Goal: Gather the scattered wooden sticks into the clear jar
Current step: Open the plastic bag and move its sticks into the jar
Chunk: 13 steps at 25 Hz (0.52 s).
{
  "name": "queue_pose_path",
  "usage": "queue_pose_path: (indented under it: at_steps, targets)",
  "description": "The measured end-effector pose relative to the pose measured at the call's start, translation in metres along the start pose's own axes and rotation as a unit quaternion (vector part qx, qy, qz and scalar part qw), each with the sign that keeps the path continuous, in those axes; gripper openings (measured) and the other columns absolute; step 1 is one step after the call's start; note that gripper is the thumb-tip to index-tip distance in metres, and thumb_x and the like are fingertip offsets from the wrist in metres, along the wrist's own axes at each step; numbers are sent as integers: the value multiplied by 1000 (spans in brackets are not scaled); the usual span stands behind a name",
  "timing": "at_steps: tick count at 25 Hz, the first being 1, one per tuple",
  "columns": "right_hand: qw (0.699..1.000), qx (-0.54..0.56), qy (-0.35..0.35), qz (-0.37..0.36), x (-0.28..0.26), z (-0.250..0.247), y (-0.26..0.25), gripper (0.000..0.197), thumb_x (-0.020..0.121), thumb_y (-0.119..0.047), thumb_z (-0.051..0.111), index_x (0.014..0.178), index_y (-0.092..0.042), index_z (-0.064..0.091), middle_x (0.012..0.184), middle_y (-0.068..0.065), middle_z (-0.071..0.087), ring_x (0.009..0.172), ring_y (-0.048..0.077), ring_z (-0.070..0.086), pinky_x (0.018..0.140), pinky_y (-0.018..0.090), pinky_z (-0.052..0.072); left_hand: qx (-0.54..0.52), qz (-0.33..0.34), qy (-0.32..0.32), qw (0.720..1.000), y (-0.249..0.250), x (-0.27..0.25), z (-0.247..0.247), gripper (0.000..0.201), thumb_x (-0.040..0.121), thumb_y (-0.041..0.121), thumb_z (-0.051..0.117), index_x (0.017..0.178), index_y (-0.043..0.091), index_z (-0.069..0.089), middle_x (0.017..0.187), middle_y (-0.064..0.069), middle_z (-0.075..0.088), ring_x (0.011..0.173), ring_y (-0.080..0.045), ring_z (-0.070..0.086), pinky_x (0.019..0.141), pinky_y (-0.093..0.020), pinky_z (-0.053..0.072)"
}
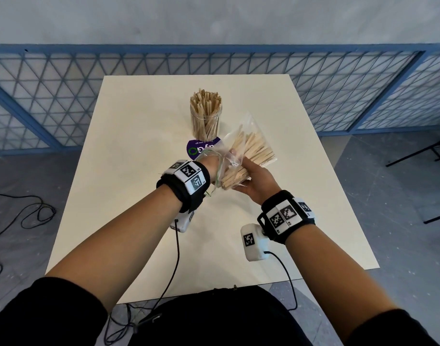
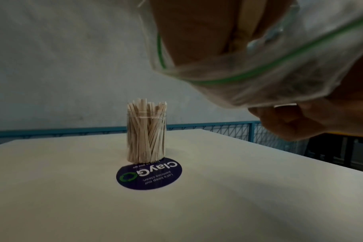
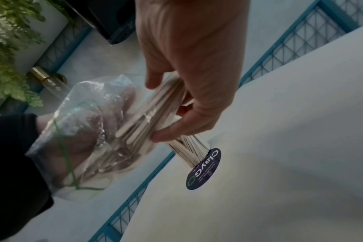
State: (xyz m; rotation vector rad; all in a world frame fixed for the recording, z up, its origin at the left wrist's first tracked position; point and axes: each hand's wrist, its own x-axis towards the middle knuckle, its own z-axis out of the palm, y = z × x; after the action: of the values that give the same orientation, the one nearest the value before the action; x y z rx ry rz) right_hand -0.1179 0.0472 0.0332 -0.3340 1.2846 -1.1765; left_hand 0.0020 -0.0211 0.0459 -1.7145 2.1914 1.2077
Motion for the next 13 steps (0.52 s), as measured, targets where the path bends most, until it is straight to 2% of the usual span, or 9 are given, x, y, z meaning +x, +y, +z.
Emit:
queue_pose_path:
  at_steps: [2, 4, 6, 8, 10, 13]
  targets:
    - [999, 37, 15, 8, 2, 2, 4, 17, 91, -22, 55, 100, -7, 58, 84, 8, 63, 77, 23, 62, 72, 39, 57, -4, 8, 1, 1000, 3, -5, -7, 36, 97, 5, 41, 131, -4, 46, 132, -14, 52, 112, -25, 53, 101, -31, 44]
    - [996, 84, 9, 16, 3, 3, 4, 21, 93, -19, 51, 105, -3, 55, 90, 12, 61, 81, 25, 62, 67, 37, 59, -38, 11, 4, 999, 10, -11, -18, 36, 97, 10, 40, 129, -3, 50, 112, -6, 52, 96, -17, 45, 79, -25, 45]
    - [990, 135, -9, 22, 2, 5, 2, 20, 94, -18, 50, 101, -2, 58, 90, 12, 63, 80, 26, 65, 67, 38, 59, -55, 18, 21, 998, 20, -21, -28, 35, 97, 11, 41, 125, -5, 53, 100, -7, 47, 90, -18, 44, 64, -24, 41]
    - [985, 168, -24, 25, 0, 7, -3, 19, 94, -18, 50, 93, -1, 60, 87, 13, 65, 73, 26, 69, 65, 38, 61, -50, 37, 19, 998, 25, -18, -33, 33, 95, 8, 42, 120, -8, 56, 95, -9, 48, 80, -21, 48, 57, -18, 37]
    - [983, 179, -32, 29, 0, 6, -6, 18, 94, -15, 50, 93, 0, 60, 86, 14, 67, 74, 26, 69, 62, 36, 61, -46, 56, 25, 997, 28, -16, -35, 29, 92, 7, 45, 113, -7, 61, 92, -11, 54, 79, -23, 53, 58, -18, 39]
    - [979, 200, -16, 30, 4, 3, -10, 20, 95, -15, 48, 89, 0, 58, 72, 12, 72, 62, 24, 71, 60, 35, 61, -131, 110, 64, 983, 31, -13, -36, 27, 83, 12, 51, 100, -2, 67, 101, -22, 67, 99, -36, 62, 77, -27, 48]
